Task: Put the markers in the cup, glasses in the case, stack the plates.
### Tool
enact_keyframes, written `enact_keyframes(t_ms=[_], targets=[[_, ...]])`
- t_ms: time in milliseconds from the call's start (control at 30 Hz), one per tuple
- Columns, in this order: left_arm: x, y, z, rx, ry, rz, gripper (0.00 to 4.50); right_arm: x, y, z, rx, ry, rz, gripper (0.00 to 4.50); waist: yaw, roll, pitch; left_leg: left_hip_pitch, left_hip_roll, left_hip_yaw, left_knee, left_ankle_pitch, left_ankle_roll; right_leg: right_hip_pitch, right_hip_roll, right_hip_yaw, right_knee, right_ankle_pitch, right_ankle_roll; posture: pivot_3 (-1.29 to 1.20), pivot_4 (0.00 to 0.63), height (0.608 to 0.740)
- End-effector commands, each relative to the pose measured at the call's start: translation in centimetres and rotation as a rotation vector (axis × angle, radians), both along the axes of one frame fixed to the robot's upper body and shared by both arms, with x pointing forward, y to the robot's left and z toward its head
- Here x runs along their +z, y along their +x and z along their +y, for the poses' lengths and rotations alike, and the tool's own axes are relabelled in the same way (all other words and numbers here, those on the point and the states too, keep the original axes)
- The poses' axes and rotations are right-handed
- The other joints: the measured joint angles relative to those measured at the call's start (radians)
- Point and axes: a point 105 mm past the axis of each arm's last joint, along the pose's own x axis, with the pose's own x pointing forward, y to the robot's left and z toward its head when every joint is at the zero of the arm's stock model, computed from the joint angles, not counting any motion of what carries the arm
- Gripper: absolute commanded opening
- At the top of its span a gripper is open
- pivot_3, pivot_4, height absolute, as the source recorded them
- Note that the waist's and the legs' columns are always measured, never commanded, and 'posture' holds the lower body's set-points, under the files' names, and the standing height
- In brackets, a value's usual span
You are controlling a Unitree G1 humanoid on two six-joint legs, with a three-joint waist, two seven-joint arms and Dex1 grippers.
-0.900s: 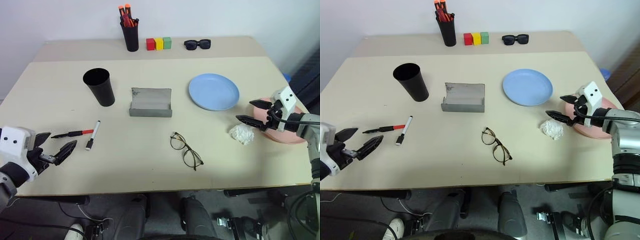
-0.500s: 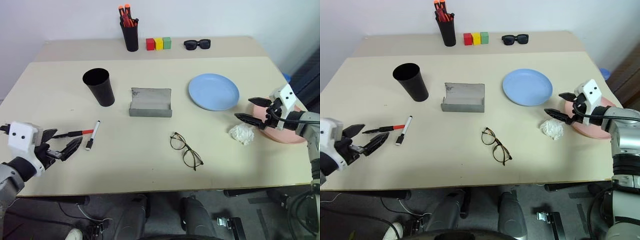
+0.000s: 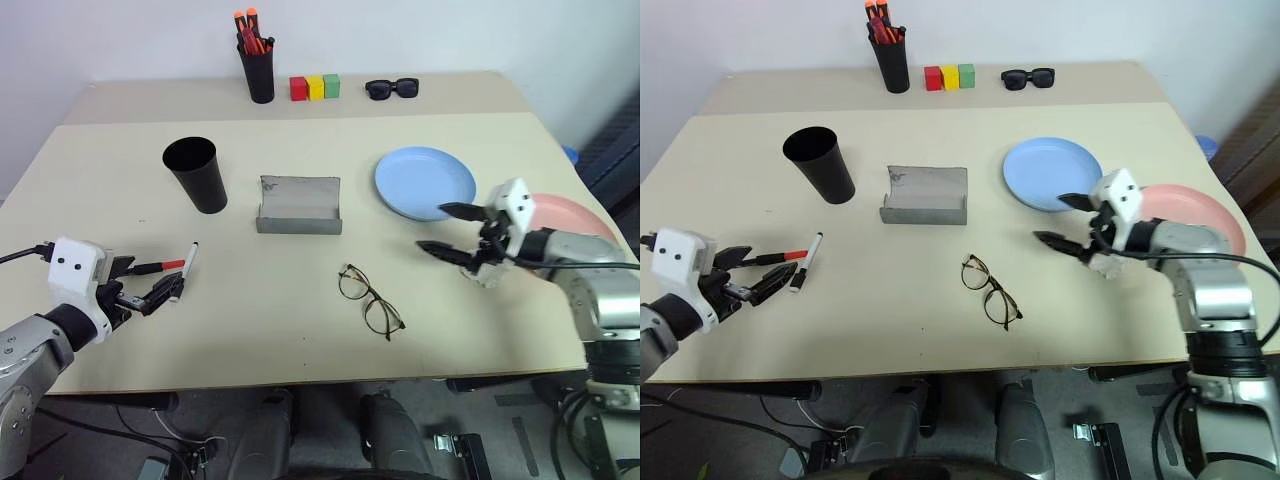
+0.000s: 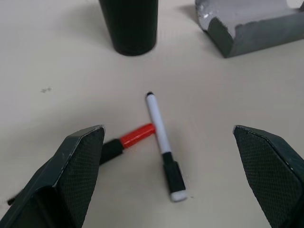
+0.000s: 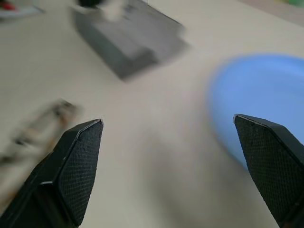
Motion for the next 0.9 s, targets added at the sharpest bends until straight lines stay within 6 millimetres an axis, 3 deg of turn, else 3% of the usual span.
enact_keyframes(t_ms=[33,267,733,833,900], targets=[[-0.3,0.4,-0.3,0.032,-0.010,0.004,4.44,1.0,-1.9,4.6,0.154,0.055,-0.022,4.50,0.002,0.000,0.000,0.000,0.000,0.000,0.000,0.000,0.000,0.000,0.000,0.000,0.000,0.000,0.000,0.00,0.150,0.740],[-2.4,0.9,-0.9,0.143,-0.037,0.127,4.44,-0.2,-3.4,7.9,0.229,0.108,0.036,4.50,0.007,-0.002,-0.001,0.000,-0.001,-0.001,0.001,0.000,0.000,0.000,0.000,0.000,0.001,0.000,0.000,0.00,0.150,0.740],[-4.3,3.3,-2.9,0.212,-0.130,0.427,4.44,-0.8,-3.7,10.4,0.259,0.153,0.039,4.50,0.004,-0.004,-0.003,0.001,-0.001,-0.002,0.002,0.001,0.002,-0.001,0.001,0.000,0.009,0.002,0.005,0.00,0.150,0.740],[-4.7,3.7,-2.8,0.245,-0.137,0.487,3.65,-1.0,-3.8,10.6,0.264,0.154,0.039,4.50,0.003,-0.004,-0.003,0.003,-0.002,-0.002,0.003,0.001,0.002,-0.001,0.001,0.000,0.011,0.001,0.006,0.00,0.150,0.740],[-4.9,3.8,-2.7,0.252,-0.123,0.503,2.66,-1.0,-3.7,10.6,0.260,0.152,0.035,4.50,0.002,-0.004,-0.003,0.003,-0.002,-0.002,0.002,0.001,0.002,-0.001,0.001,0.000,0.011,0.001,0.006,0.00,0.150,0.740]])
